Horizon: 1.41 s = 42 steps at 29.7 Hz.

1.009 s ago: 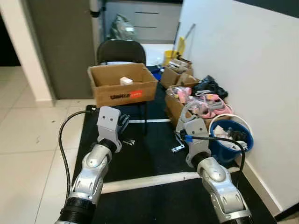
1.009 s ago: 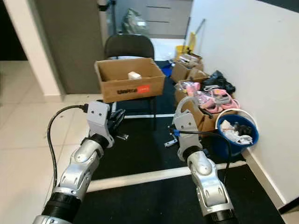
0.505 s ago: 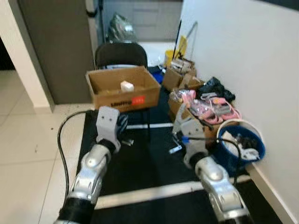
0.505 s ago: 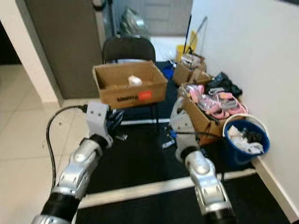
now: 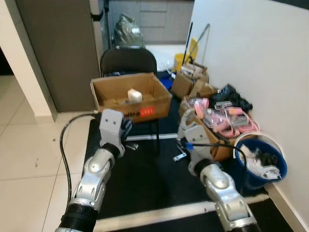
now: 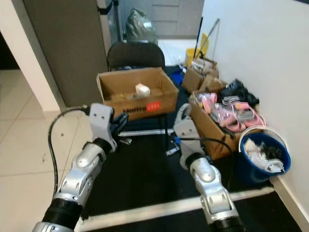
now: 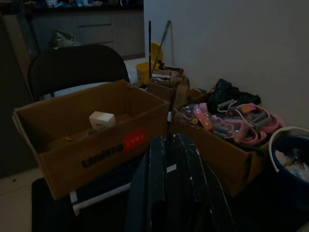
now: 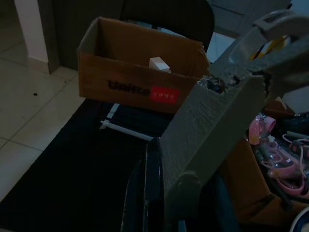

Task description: Picking trash to rubbish bin

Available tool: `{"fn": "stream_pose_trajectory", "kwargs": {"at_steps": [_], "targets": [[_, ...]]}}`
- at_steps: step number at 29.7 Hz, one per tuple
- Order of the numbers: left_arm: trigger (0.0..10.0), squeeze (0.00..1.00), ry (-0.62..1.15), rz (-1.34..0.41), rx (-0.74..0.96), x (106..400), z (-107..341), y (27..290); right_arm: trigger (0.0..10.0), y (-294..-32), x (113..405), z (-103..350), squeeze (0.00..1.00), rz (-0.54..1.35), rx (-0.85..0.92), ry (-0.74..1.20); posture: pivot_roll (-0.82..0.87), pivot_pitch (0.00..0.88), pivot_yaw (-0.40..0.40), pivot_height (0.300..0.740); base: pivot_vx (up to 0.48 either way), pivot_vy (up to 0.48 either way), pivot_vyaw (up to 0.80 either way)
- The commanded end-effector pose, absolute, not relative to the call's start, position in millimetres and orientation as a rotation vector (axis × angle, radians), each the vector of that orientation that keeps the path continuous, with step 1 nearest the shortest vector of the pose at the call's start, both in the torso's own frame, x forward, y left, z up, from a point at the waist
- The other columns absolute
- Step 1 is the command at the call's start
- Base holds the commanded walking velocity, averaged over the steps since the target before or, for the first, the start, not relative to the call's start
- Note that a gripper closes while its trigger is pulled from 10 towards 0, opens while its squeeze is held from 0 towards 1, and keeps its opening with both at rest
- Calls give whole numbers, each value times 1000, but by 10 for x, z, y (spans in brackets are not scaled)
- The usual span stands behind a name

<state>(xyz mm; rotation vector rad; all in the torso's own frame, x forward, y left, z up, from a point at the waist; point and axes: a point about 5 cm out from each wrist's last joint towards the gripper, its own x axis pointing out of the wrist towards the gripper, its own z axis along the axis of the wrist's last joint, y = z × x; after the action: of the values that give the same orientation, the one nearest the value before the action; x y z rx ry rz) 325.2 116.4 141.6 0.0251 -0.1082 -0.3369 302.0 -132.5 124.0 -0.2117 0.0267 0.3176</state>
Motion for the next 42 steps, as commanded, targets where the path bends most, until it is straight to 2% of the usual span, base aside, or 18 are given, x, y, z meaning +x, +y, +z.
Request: {"fn": "stream_pose_trajectory", "kwargs": {"at_steps": [1,42], "targets": [[10000,0,-84,-327,32,3253,1369,1207,10000,-1284,3010,1194,0,330,-211,44,-92,30,-26,740,371,0,0],[10000,0,-79,-325,34,3261,1368,1192,10000,-1285,3025,1139,0,334,-210,69,-83,44,-32,740,376,0,0]]}}
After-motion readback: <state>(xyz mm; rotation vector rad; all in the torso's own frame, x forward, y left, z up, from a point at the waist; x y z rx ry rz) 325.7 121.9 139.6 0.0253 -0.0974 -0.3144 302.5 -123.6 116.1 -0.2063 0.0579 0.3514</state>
